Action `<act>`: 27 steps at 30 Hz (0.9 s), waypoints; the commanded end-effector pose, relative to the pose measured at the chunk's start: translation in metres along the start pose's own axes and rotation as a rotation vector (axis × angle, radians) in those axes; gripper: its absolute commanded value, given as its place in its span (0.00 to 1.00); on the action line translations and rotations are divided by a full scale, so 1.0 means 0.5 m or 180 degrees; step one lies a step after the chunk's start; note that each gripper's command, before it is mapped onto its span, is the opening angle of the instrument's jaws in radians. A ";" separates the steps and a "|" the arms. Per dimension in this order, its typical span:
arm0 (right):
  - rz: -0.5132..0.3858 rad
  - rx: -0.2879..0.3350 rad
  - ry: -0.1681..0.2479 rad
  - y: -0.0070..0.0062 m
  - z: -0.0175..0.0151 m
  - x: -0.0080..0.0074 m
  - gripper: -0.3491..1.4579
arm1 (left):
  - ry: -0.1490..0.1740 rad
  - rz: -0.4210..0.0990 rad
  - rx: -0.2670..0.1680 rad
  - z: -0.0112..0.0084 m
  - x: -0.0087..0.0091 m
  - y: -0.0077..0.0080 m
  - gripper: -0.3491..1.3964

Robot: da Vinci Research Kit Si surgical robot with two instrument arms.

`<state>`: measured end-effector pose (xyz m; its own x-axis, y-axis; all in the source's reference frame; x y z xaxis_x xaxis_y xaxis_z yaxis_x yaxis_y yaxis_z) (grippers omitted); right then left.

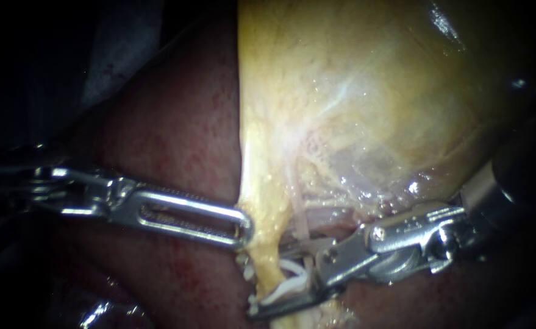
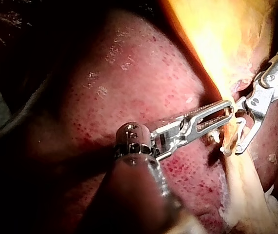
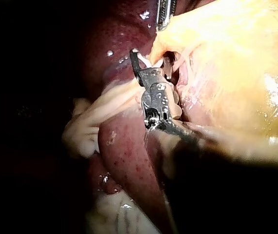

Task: Clipping second clip left tube

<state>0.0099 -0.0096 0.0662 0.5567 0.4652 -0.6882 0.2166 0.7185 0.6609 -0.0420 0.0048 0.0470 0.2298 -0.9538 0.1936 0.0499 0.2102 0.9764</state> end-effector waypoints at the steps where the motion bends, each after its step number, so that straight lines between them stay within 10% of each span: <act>1: 0.0006 0.0004 -0.0002 0.0001 0.0001 0.0000 0.41 | 0.0001 -0.0001 -0.0001 0.0001 0.0000 0.0001 0.00; 27: 0.0226 0.0103 -0.0044 0.0020 0.0005 -0.0005 0.04 | 0.0006 0.0000 0.0001 0.0007 0.0000 0.0002 0.00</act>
<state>0.0102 -0.0091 0.0671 0.5822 0.5064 -0.6360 0.2027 0.6672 0.7168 -0.0423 0.0048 0.0471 0.2296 -0.9539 0.1933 0.0514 0.2102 0.9763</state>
